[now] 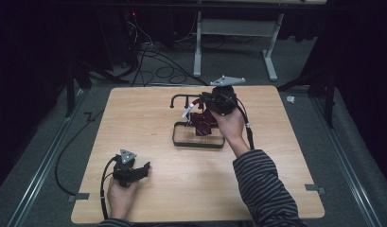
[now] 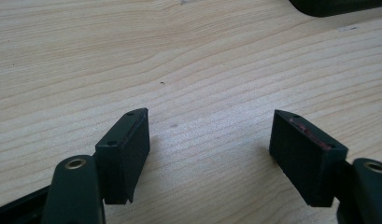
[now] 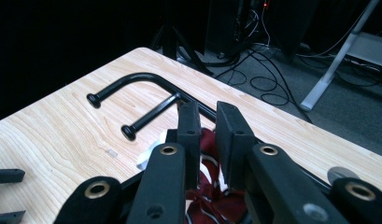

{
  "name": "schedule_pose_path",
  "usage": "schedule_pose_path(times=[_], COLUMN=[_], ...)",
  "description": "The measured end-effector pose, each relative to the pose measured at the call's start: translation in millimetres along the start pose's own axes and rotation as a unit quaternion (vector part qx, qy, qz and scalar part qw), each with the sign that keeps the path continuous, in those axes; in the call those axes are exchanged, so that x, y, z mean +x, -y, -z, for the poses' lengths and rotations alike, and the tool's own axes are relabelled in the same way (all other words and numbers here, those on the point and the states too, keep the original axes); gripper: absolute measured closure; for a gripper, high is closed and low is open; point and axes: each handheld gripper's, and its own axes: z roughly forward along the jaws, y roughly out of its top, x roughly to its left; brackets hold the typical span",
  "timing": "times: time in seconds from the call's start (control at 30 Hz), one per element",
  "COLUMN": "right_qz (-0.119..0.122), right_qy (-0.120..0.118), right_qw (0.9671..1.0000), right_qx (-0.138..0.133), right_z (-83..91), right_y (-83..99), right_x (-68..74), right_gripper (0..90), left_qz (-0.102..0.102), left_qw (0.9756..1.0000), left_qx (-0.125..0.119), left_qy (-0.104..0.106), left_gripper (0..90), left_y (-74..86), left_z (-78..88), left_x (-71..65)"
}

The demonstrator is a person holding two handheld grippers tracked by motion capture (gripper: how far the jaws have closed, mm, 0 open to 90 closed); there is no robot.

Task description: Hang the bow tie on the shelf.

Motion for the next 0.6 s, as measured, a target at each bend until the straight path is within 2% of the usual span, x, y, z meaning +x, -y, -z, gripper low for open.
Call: schedule_pose_path(times=[0.33,0.6], right_qz=[0.006,0.002], right_qy=[0.003,0.003], right_qw=[1.0,1.0], right_qx=[-0.003,-0.007], right_z=[14.4,26.6], right_y=[9.1,17.7], right_x=[-4.8,-9.3], right_gripper=[80.1,79.4], left_qz=[-0.002,-0.002], left_qw=[1.0,1.0], left_qx=[0.003,0.003], left_qy=[0.0,0.001], left_gripper=[29.4,29.4], left_y=[-0.3,-0.3], left_z=[0.2,0.3], left_x=[-0.1,0.0])
